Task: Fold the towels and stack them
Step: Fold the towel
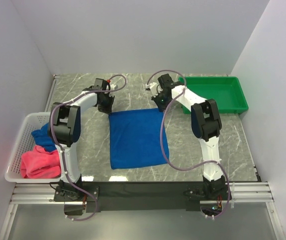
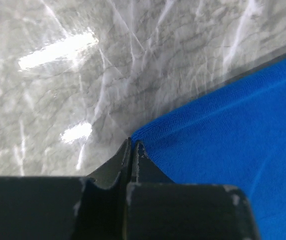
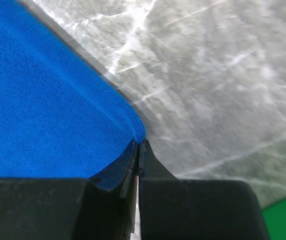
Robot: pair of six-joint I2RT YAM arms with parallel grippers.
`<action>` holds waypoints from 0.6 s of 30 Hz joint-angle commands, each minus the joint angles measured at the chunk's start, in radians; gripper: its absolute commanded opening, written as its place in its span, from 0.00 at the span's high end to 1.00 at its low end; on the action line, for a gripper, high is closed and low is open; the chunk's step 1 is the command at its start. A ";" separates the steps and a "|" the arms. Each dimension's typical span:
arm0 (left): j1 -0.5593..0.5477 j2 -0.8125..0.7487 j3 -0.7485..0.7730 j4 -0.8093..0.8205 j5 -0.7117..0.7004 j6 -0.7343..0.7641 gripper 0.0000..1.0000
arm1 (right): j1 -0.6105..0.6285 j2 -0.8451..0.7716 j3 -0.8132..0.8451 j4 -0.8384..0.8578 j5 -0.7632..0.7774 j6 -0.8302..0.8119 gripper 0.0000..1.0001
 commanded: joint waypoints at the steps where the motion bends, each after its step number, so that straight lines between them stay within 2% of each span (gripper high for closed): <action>1: 0.008 -0.121 -0.014 0.067 -0.060 0.032 0.99 | -0.004 -0.138 -0.019 0.122 0.101 0.019 1.00; 10: 0.004 -0.212 -0.027 0.123 -0.052 0.047 0.99 | 0.003 -0.212 -0.007 0.130 0.133 0.027 1.00; 18: -0.005 -0.312 -0.066 0.146 -0.043 0.047 0.99 | 0.009 -0.289 -0.093 0.191 0.211 0.024 1.00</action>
